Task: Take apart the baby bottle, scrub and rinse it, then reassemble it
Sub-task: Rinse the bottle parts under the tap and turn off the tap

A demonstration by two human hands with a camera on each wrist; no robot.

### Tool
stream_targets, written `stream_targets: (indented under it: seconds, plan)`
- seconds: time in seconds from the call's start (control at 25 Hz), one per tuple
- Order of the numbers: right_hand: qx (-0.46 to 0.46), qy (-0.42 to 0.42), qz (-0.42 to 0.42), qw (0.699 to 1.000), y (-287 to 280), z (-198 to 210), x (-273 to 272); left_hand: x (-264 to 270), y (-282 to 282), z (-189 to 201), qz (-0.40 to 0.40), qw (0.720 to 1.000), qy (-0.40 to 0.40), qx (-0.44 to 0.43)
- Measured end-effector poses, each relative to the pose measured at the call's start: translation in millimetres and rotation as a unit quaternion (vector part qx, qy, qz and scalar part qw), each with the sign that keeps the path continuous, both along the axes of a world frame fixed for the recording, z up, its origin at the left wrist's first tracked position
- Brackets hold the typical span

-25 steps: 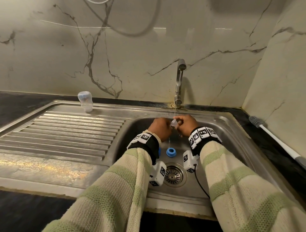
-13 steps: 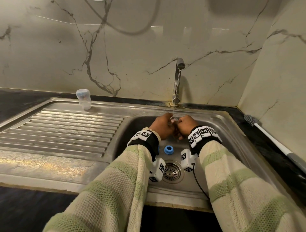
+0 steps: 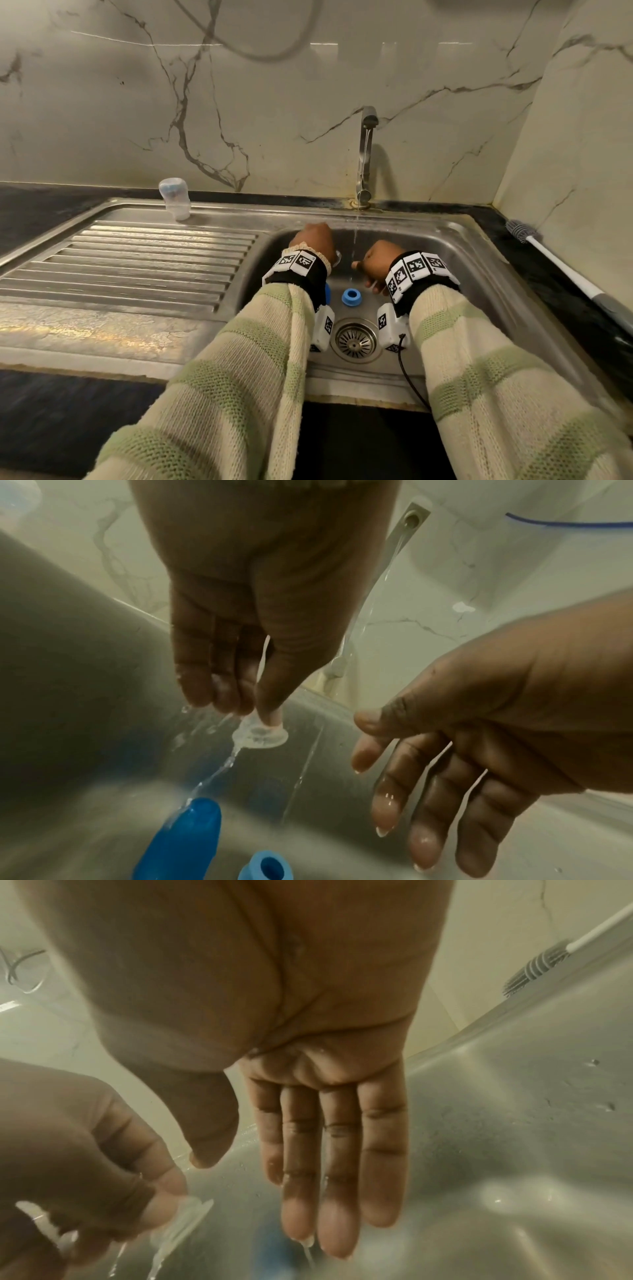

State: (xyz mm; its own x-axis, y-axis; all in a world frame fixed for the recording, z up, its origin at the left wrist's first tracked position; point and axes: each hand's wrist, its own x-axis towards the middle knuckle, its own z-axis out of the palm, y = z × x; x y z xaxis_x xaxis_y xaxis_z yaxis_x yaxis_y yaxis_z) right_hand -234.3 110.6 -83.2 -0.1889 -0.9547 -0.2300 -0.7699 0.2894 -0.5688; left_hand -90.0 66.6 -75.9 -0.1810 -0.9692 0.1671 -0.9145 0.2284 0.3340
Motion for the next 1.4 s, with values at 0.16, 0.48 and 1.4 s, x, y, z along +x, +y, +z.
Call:
stream_targets:
  seconds: [0.16, 0.48, 1.4]
  plan:
    - [0.009, -0.001, 0.015, 1.0, -2.6, -4.3, -2.3, -0.6, -3.1, -3.7, 0.009, 1.0, 0.002, 0.01]
    - [-0.011, 0.019, 0.052, 0.998, -9.3, -7.6, 6.7, 2.2, 0.2, -4.8, 0.002, 0.999, -0.013, 0.049]
    - [0.025, 0.111, 0.022, 0.993, -50.8, -33.3, -8.5, 2.8, 6.3, 15.2, -0.017, 0.99, 0.097, -0.103]
